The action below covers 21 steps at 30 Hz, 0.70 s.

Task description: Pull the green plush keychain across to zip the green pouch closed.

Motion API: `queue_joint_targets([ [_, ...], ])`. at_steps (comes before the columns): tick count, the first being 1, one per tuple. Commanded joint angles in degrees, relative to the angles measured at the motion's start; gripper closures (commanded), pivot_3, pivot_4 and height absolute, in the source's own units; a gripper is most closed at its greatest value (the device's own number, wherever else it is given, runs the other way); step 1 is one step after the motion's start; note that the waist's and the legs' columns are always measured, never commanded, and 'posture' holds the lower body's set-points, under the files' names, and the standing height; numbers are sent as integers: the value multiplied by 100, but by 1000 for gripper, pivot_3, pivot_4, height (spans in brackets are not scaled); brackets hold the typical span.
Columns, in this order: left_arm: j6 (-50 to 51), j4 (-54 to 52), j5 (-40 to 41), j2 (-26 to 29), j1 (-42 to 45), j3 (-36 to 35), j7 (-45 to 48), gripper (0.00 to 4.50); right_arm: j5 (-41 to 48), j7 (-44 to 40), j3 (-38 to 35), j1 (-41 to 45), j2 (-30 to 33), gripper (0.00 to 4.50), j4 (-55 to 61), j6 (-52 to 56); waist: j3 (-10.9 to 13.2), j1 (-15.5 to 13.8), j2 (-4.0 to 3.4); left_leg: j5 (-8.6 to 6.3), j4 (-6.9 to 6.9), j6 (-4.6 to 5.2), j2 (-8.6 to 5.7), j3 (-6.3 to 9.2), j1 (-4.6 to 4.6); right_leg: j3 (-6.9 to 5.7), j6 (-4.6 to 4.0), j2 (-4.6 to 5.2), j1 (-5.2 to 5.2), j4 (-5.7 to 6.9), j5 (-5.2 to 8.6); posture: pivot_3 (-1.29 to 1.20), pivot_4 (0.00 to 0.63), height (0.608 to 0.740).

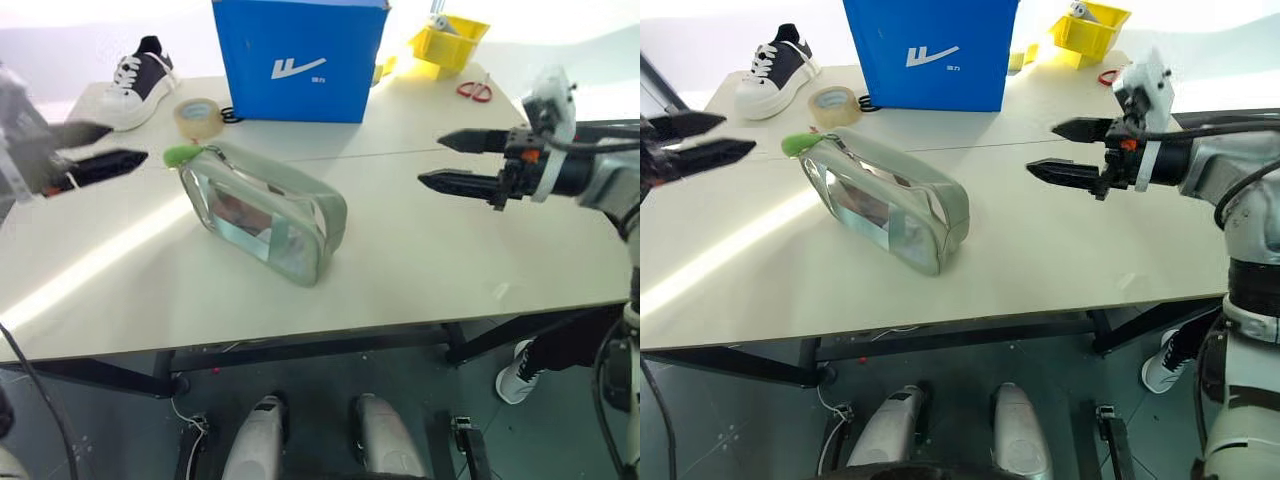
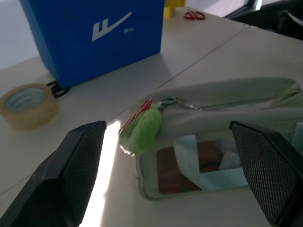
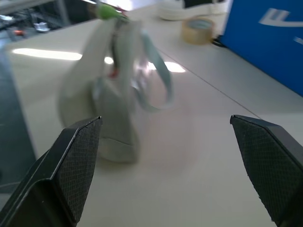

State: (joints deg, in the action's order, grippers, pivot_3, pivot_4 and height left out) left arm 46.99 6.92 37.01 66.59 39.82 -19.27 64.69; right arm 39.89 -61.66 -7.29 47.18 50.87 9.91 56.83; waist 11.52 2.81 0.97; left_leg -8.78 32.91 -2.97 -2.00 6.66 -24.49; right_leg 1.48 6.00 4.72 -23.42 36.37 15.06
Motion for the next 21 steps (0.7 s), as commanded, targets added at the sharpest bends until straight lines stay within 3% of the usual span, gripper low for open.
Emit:
queue_joint_targets([
  [1,-75,-181,1,35,-234,15,137,43,272,160,64,-150,-126,0,582,131,0,-16,-1,0,-2,0,0,-1,-2,1,0,2,-1,-4,0,0,150,740],
  [11,-189,-488,-33,0,-586,-51,41,43,164,632,292,-138,-409,0,784,-1,0,-49,1,2,20,2,-5,0,-77,0,20,1,-59,-6,-16,0,150,740],
  [16,198,-1776,594,-18,-659,114,253,43,336,762,624,9,-757,0,1198,50,0,-26,1,2,20,3,-4,-1,-90,1,25,-1,-78,2,-18,0,150,740],
  [21,620,-2600,1302,-171,-370,376,247,43,-340,1136,1307,40,-1247,0,1086,-490,-1,-23,3,3,28,3,-3,0,-87,1,26,-6,-81,22,-19,0,150,740],
])
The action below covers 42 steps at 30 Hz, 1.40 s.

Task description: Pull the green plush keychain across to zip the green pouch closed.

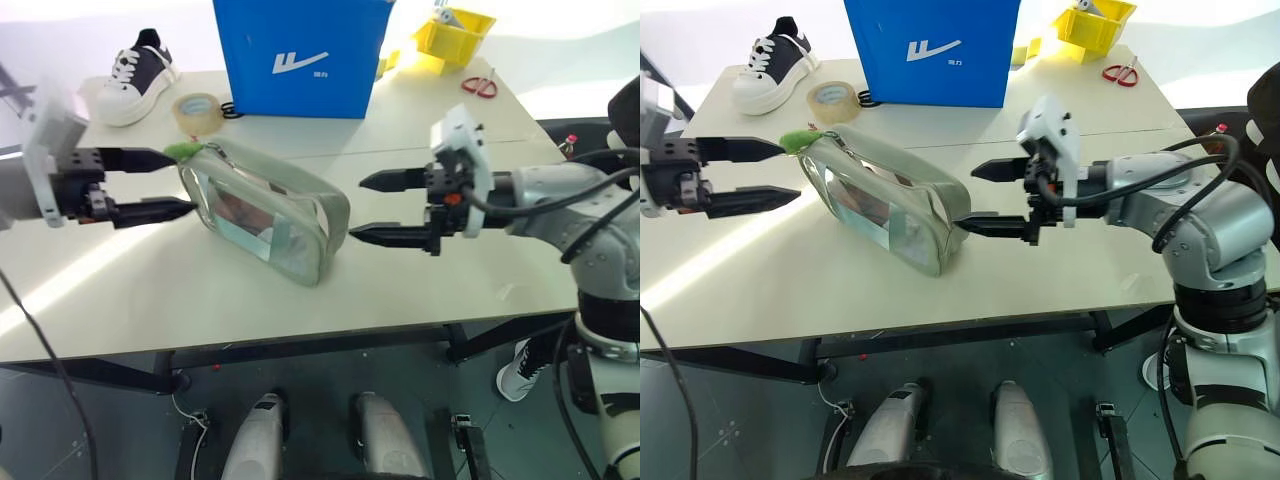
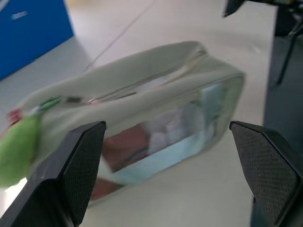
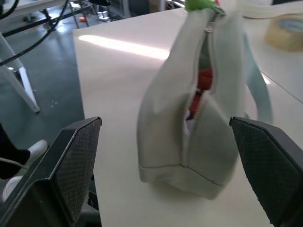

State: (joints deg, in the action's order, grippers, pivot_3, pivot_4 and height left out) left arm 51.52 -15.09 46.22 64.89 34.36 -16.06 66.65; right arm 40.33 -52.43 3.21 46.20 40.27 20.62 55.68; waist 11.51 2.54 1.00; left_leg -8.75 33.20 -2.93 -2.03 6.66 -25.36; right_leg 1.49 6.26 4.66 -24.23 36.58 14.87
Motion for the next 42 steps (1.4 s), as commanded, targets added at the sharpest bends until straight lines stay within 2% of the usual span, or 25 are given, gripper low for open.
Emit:
queue_joint_targets([
  [1,218,-489,464,10,220,101,72,43,-517,272,378,147,-275,0,-39,-477,0,4,0,0,2,0,0,-1,1,1,0,0,0,5,0,0,150,740],
  [7,236,-542,528,166,358,247,151,43,-1338,316,1117,-119,-553,0,-250,-1223,0,1,1,2,19,0,0,1,6,1,3,-4,-8,49,1,0,150,740],
  [9,195,-416,439,230,326,260,167,0,-1648,354,1290,-200,-580,512,-364,-1480,0,1,1,2,22,0,0,1,7,1,3,-6,-8,53,1,0,150,740],
  [11,100,-368,312,318,213,255,228,0,-1769,295,1307,-199,-576,1292,-480,-1626,0,3,1,2,27,0,0,1,6,1,3,-6,-8,54,1,0,150,740],
  [17,-5,-283,180,321,51,223,167,0,-2586,400,1189,121,-445,4410,-1387,-2504,0,1,0,2,34,0,0,1,6,2,2,-7,-6,57,1,0,150,740],
  [23,-85,-142,71,374,-113,118,165,0,-3634,315,1127,824,-61,4410,-3120,-4402,0,-11,0,2,45,0,-3,1,1,2,1,-6,-5,56,0,0,150,740],
  [35,-178,-126,35,270,-159,153,3,0,-3679,-435,1136,550,-236,4410,-3717,-4338,0,51,0,2,46,0,0,0,8,2,3,-9,-3,68,0,0,150,740],
  [36,-162,-115,49,260,-164,129,-28,0,-3692,-444,1103,577,-221,3741,-3756,-4353,0,52,0,2,47,0,0,0,9,2,3,-9,-2,69,0,0,150,740],
  [37,-141,-93,65,246,-154,102,-69,0,-3729,-416,1062,623,-203,3401,-3797,-4385,0,50,0,2,46,0,0,1,10,2,3,-9,-1,69,0,0,150,740],
  [42,-123,86,35,308,-240,-91,-193,0,-3614,-437,715,1080,-188,1040,-3862,-4453,2,34,-3,2,48,0,-1,1,7,2,3,-8,-3,69,0,0,150,740],
])
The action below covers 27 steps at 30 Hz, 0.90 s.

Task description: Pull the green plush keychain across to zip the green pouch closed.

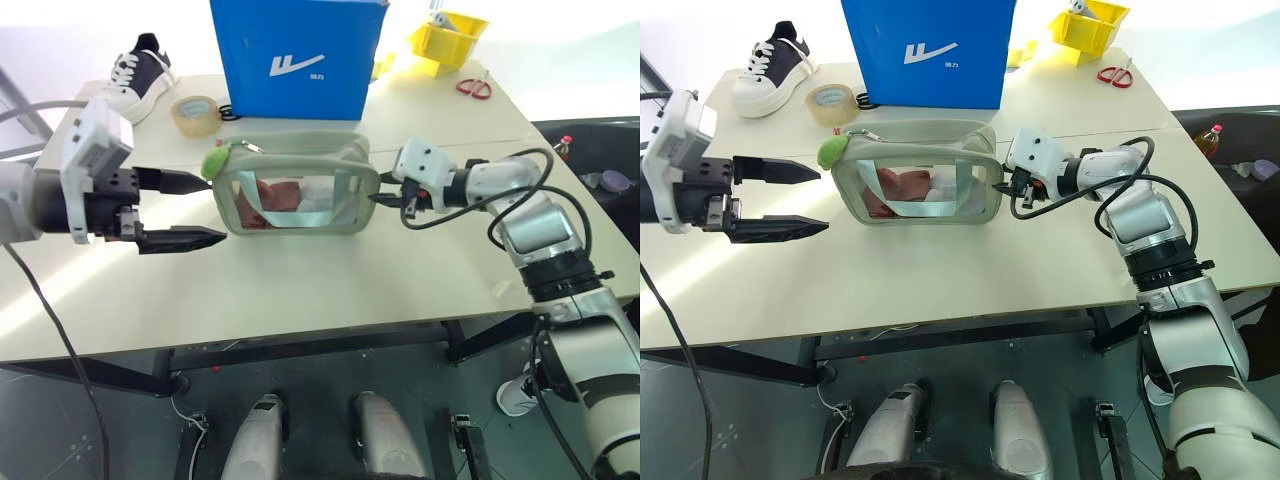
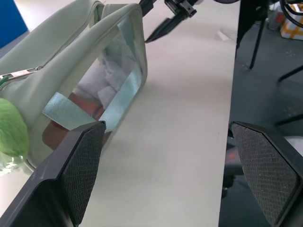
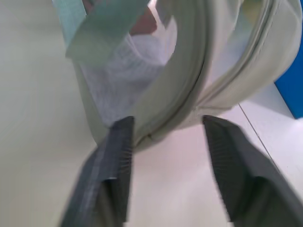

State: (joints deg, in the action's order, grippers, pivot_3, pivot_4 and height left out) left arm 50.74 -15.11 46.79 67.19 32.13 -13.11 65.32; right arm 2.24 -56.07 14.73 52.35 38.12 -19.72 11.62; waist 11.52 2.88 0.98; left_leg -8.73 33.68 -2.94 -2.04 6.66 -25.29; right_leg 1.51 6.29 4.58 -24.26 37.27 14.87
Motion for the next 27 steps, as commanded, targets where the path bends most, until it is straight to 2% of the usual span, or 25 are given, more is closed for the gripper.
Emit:
queue_joint_targets([
  [1,-73,138,-64,111,-82,-442,-60,0,353,-174,-523,558,-13,1040,253,20,1,8,-2,0,0,0,0,0,0,0,0,0,0,0,0,0,150,740],
  [6,-204,315,-201,156,-215,-545,-43,0,903,-413,-555,792,-576,1040,864,619,-1,65,1,0,-2,0,2,1,1,0,1,-2,-1,3,0,0,150,740],
  [10,-251,329,-224,126,-173,-481,-37,0,549,-405,-198,760,-909,1040,760,356,-1,65,2,0,0,0,1,3,1,0,1,-3,-1,6,0,0,150,740],
  [14,-235,240,-201,113,-237,-526,-64,0,76,-286,122,891,-1049,1040,155,10,-1,12,2,0,4,0,-1,3,0,-1,1,-1,0,6,0,0,150,740],
  [18,-194,115,-163,105,-372,-640,-111,0,-162,-219,193,1004,-1166,1040,-276,-219,-1,4,2,0,4,-1,-1,3,0,0,0,-2,-1,6,-1,0,150,740],
  [21,-177,81,-144,114,-391,-670,-151,0,-275,-284,217,1071,-1217,1885,-422,-404,-1,4,2,0,4,-1,0,3,0,0,0,-2,-1,7,-1,0,150,740],
  [26,-195,69,-140,88,-372,-663,-222,0,-485,-289,258,1089,-1252,4479,-568,-775,-1,48,2,0,2,-1,0,3,1,0,1,-3,-1,8,-1,0,150,740],
  [27,-192,68,-133,78,-365,-664,-240,0,-465,-287,223,1080,-1283,4479,-566,-889,-1,60,2,0,2,-1,0,3,2,0,1,-3,-1,8,-1,0,150,740],
])
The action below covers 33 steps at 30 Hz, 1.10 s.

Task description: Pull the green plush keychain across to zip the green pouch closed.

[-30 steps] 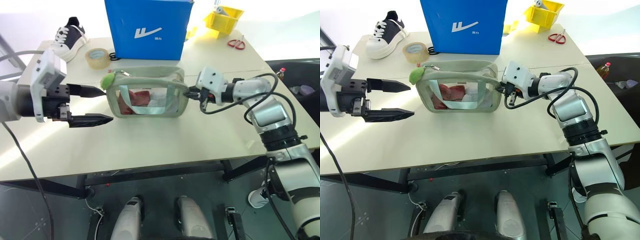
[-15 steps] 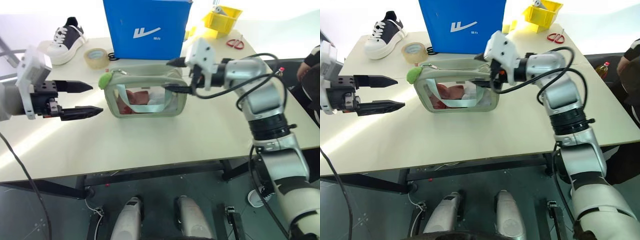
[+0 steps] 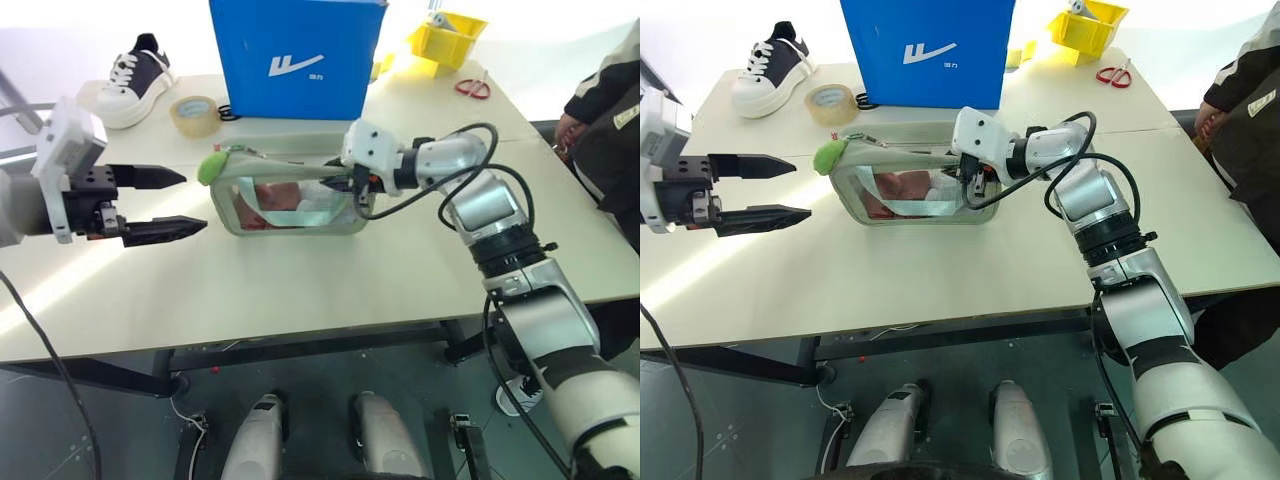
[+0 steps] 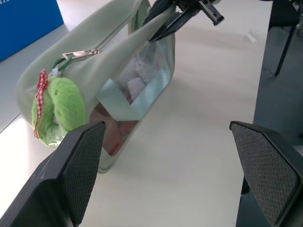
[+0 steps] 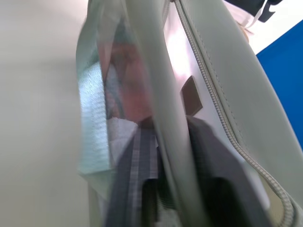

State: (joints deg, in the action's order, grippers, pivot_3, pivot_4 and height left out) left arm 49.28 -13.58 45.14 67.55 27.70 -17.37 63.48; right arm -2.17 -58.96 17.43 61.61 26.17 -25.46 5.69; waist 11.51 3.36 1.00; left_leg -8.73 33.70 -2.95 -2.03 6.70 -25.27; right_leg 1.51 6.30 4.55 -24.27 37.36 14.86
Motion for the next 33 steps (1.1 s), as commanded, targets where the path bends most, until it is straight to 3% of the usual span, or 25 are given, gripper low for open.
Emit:
queue_joint_targets([
  [1,-44,-86,36,38,80,-237,-68,0,15,-8,-89,143,-115,4479,18,-451,0,28,0,0,0,0,0,0,0,0,0,0,0,0,0,0,150,740],
  [10,-184,137,-102,136,92,-258,32,0,334,-475,-311,-9,-12,4479,-25,-1096,0,56,0,0,-1,0,0,0,0,0,1,0,-5,12,0,0,150,740],
  [26,-288,226,-261,116,107,-170,83,0,433,-684,-176,-524,230,4479,1954,1178,0,52,-1,0,0,0,-1,1,0,0,1,1,-6,16,0,0,150,740],
  [33,-400,318,-356,74,183,-60,124,0,398,-550,-159,-450,184,4479,2222,1681,0,52,0,0,1,0,0,1,0,0,1,1,-6,17,0,0,150,740],
])
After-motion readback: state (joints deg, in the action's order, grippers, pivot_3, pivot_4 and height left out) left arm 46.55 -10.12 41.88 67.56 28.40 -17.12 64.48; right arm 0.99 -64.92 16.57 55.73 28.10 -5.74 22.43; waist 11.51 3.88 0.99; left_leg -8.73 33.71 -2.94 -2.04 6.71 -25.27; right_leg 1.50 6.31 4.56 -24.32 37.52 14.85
